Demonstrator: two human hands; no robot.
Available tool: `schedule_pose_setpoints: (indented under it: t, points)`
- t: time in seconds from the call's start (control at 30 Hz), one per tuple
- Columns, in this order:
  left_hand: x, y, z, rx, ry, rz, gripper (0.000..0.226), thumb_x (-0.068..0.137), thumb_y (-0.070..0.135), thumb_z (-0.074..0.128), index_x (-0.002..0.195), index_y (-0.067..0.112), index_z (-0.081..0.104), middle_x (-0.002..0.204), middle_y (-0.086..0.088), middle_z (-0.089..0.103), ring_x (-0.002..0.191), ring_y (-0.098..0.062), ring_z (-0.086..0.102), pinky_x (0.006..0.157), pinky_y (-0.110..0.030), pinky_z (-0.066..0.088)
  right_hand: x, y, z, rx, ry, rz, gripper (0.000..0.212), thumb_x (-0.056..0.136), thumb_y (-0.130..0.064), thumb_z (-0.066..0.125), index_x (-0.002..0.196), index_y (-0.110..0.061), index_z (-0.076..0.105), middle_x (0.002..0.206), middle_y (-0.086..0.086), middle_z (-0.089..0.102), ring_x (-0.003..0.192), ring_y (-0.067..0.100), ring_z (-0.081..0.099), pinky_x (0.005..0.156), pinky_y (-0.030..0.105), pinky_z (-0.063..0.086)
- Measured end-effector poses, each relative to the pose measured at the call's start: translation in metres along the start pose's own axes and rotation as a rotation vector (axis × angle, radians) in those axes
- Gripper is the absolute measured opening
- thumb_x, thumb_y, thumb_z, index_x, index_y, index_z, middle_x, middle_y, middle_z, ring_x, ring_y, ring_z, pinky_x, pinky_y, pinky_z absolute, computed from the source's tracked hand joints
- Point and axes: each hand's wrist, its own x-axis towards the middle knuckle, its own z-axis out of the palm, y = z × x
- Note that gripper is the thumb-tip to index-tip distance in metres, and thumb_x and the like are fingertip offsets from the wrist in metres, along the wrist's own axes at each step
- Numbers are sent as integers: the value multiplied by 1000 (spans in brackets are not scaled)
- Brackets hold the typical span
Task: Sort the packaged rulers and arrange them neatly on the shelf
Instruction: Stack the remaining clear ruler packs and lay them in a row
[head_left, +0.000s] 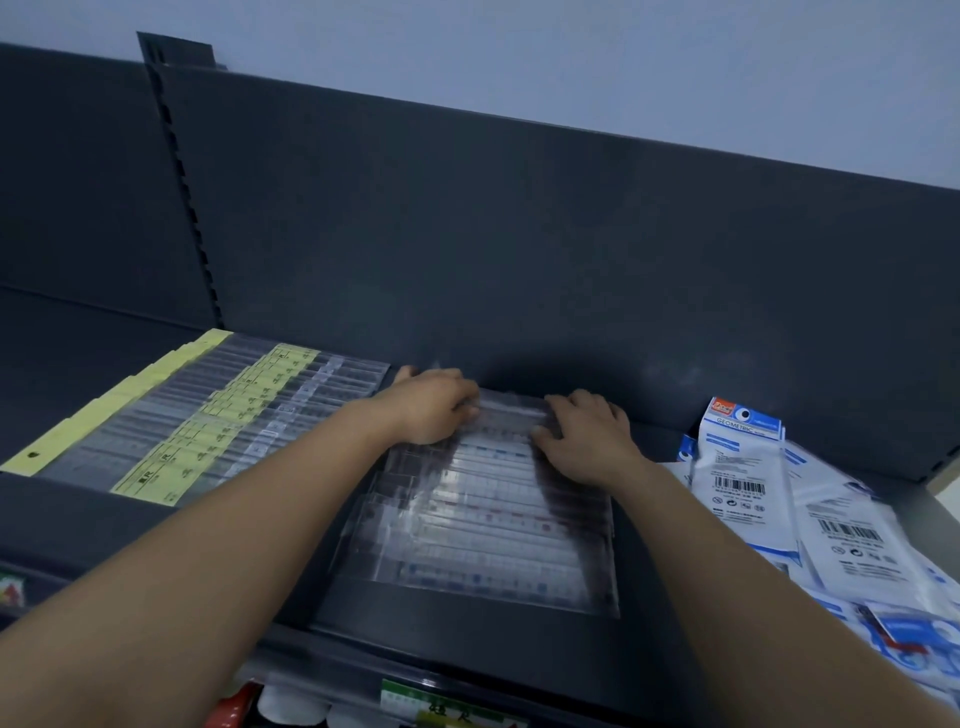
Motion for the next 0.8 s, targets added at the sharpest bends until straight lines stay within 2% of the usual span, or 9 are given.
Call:
schedule_pose_setpoints:
  t: [0.07, 0.13, 0.3, 0.47, 0.53, 0.6, 0.67, 0.73, 0.8]
  points:
    - [1, 2, 0, 8, -12, -10, 29, 100, 28, 41, 127, 28, 51, 120, 3, 50, 122, -19, 43, 101, -40, 25, 1, 0, 1, -9, 9, 9, 50, 98, -46, 40, 141, -20, 41, 138, 8, 40, 132, 26, 30, 113, 43, 20]
    - [2, 5, 0, 25, 0, -21, 41, 99, 25, 43, 139, 27, 44, 125, 1, 49, 125, -20, 40, 103, -40, 25, 0, -1, 2, 22, 7, 1, 46, 97, -45, 43, 137, -22, 46, 135, 7, 41, 130, 25, 32, 109, 42, 25]
    - [3, 9, -4, -50, 33, -35, 31, 93, 19, 54, 123, 26, 55, 107, 5, 45, 115, -19, 45, 97, -37, 29, 2, -3, -1, 37, -1, -34, 48, 97, -40, 45, 142, -23, 43, 139, 4, 41, 131, 24, 33, 106, 40, 26]
    - [3, 10, -7, -101, -10, -39, 24, 90, 13, 53, 111, 22, 49, 116, 4, 54, 111, -18, 49, 88, -31, 25, 3, -6, -8, 60, -3, -37, 41, 95, -36, 51, 134, -23, 48, 129, 1, 49, 124, 23, 39, 102, 38, 27]
    - [2, 12, -8, -113, -14, -32, 33, 87, 12, 53, 117, 25, 47, 120, 5, 56, 112, -18, 50, 89, -31, 24, 2, -5, -9, 96, 6, -54, 31, 94, -33, 54, 124, -24, 52, 121, -1, 55, 118, 22, 45, 97, 37, 28]
    - [3, 17, -8, -85, -25, 16, 54, 86, 13, 55, 134, 31, 40, 136, 8, 49, 125, -16, 44, 97, -30, 22, 1, -4, -8, 135, 17, -75, 21, 93, -30, 56, 114, -25, 54, 112, -3, 60, 111, 21, 49, 91, 35, 28]
    - [3, 22, -7, -71, -72, 59, 66, 84, 10, 52, 143, 36, 35, 145, 11, 44, 133, -15, 38, 104, -30, 20, -1, -5, -8, 162, 15, -85, 19, 92, -28, 57, 111, -25, 54, 109, -4, 61, 106, 20, 52, 91, 34, 31]
    - [4, 27, -9, -99, -112, 64, 61, 83, 14, 52, 140, 37, 43, 139, 9, 50, 129, -17, 44, 109, -33, 23, -2, -5, -9, 181, 8, -87, 20, 92, -27, 58, 111, -26, 55, 110, -3, 62, 105, 20, 54, 93, 36, 38]
    - [3, 29, -13, -91, -130, 35, 53, 86, 27, 52, 138, 35, 48, 140, 10, 49, 130, -17, 43, 112, -37, 23, -2, -5, -9, 180, 17, -97, 20, 91, -27, 59, 111, -24, 56, 111, -3, 61, 105, 20, 53, 91, 36, 40]
